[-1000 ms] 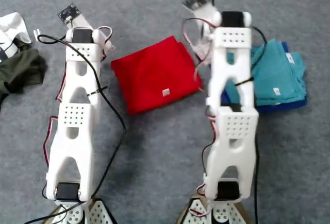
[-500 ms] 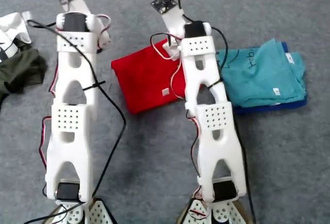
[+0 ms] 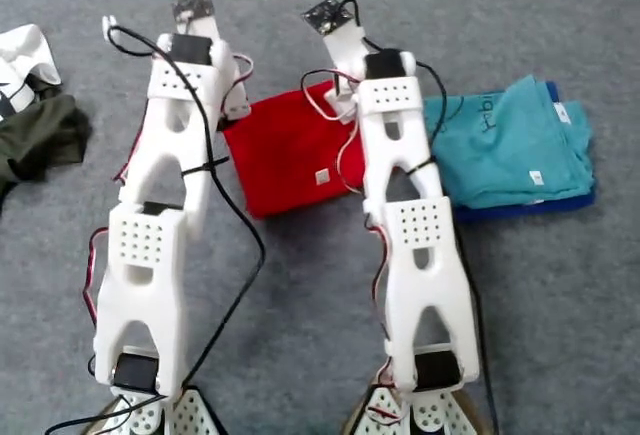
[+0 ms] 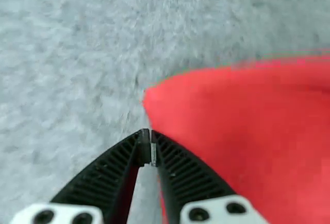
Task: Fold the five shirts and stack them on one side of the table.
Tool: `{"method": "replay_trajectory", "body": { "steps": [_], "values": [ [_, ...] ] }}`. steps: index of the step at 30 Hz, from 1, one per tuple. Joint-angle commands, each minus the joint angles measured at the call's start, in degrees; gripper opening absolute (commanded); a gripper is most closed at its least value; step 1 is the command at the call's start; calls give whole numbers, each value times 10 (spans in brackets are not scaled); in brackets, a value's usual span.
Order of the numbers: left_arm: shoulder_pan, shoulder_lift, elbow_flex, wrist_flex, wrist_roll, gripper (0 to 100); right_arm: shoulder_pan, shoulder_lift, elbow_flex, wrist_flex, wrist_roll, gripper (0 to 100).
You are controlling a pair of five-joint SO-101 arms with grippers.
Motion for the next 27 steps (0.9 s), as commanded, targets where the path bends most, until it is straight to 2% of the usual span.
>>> {"method": "replay_trajectory", "body": {
  "steps": [1, 7, 12, 16, 18, 23, 27],
  "values": [
    [1, 28, -6, -35, 26, 19, 31, -6, -69, 23, -4, 3],
    [-12, 80, -73, -40, 26, 19, 24, -4, -103, 41, -4, 3],
    [-55, 74, -163, 18, 25, 19, 10, -10, -109, 48, -4, 3],
    [-64, 90, -254, 66, 25, 19, 7, -19, -170, 104, 2, 3],
    [-63, 113, -269, 67, 9, 19, 7, -28, -211, 136, 29, 3],
    [-47, 148, -309, 75, 6, 19, 14, -137, -184, 224, 42, 3],
    [-23, 163, -325, 79, -7, 19, 33, -198, -87, 225, 13, 3]
  ]
}}
